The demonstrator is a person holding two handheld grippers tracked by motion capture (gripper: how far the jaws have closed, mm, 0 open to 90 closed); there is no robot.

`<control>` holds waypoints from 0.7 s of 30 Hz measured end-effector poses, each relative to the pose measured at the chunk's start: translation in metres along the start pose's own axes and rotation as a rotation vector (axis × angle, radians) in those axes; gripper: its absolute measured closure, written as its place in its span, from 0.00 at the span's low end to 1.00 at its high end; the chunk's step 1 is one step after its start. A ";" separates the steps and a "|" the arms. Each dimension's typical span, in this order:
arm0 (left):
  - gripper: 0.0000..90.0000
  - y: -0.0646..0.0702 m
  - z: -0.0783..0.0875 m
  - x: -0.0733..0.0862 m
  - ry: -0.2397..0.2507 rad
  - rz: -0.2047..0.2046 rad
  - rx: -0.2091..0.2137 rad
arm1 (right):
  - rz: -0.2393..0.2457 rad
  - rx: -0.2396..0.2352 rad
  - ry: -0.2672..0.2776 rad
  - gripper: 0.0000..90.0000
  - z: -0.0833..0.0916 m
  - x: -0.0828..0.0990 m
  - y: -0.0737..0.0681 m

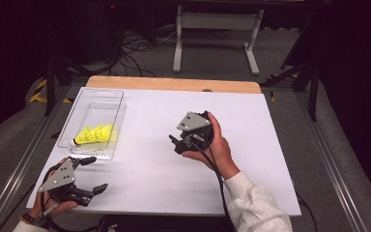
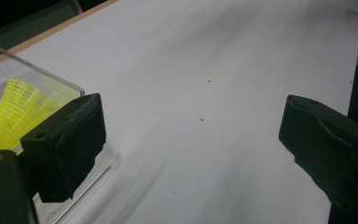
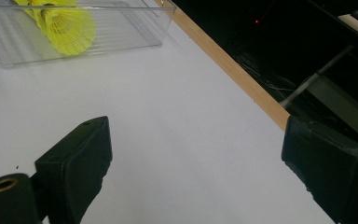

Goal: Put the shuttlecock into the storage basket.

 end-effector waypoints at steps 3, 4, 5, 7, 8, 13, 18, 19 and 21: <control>0.09 0.000 0.000 0.001 -0.002 0.007 0.000 | -0.005 0.006 0.004 0.10 0.004 0.004 0.002; 0.09 0.000 0.001 0.000 0.000 0.006 -0.002 | -0.001 0.011 -0.001 0.11 0.006 0.006 0.002; 0.09 0.000 0.001 0.000 0.000 0.006 -0.002 | -0.001 0.011 -0.001 0.11 0.006 0.006 0.002; 0.09 0.000 0.000 0.001 0.000 0.006 -0.002 | -0.001 0.015 -0.004 0.11 0.008 0.009 0.003; 0.09 0.000 0.001 0.001 0.001 0.007 -0.003 | -0.003 0.014 -0.007 0.11 0.009 0.010 0.003; 0.09 -0.002 0.000 0.001 0.000 0.006 -0.003 | 0.006 0.031 -0.008 0.10 0.014 0.014 0.005; 0.09 -0.001 -0.001 0.001 -0.001 0.012 0.000 | -0.002 0.039 -0.004 0.10 0.018 0.020 0.006; 0.09 -0.001 -0.001 0.000 -0.001 0.011 -0.002 | -0.003 0.038 -0.005 0.10 0.019 0.021 0.006; 0.09 -0.001 -0.001 0.001 -0.001 0.014 -0.002 | -0.002 0.049 -0.008 0.10 0.021 0.024 0.006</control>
Point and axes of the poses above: each handheld gripper's, and its own axes: z roughly backward along the jaws, x roughly out of its underside, y roughly to its right, the point moved 2 cm from there along -z, roughly forward along the jaws, and after that the axes turned 6 degrees about -x, right-handed, at the moved point
